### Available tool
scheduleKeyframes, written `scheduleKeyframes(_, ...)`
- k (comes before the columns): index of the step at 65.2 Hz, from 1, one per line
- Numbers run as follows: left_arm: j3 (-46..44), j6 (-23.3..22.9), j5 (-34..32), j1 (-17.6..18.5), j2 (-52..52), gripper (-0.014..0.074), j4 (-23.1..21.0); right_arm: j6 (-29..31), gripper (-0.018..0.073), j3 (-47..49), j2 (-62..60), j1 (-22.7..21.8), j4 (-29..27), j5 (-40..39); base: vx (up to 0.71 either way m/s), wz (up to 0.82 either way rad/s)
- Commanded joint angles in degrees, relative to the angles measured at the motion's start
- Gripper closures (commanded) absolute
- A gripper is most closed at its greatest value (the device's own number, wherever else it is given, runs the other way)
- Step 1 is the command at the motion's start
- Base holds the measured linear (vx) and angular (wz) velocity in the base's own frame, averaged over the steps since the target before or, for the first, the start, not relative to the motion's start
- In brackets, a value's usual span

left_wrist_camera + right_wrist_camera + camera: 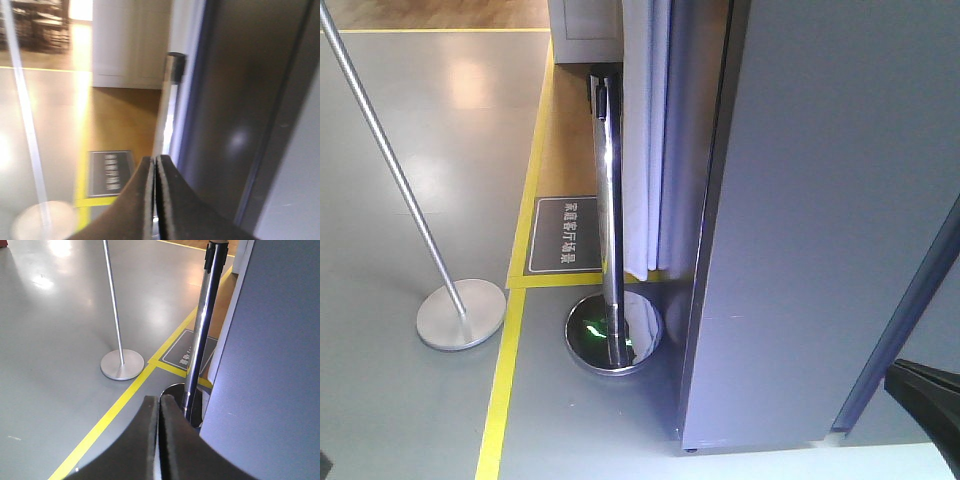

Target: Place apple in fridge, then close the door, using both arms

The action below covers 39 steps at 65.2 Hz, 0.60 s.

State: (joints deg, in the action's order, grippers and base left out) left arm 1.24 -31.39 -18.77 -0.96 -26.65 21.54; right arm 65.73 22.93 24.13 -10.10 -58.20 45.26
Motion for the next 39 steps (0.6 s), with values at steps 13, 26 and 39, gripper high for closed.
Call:
scheduleKeyframes(13, 1.2, 2.2, 15.8, 0.4, 13.6, 0.0605, -1.4, 0.3, 0.0561, 1.4, 0.4, -0.1, -2.6, -1.8, 0.0, 0.0)
scheduleKeyframes(26, 1.2, 2.3, 25.5, 0.4, 24.2, 0.0605, 0.7, 0.3, 0.0561, 1.4, 0.4, -0.1, -2.6, -1.8, 0.0, 0.0)
scheduleKeyframes(39, 1.2, 14.6, 27.2, 0.0, 28.2, 0.0605, -9.3, 0.3, 0.0561, 1.4, 0.4, -0.1, -2.6, -1.8, 0.0, 0.0)
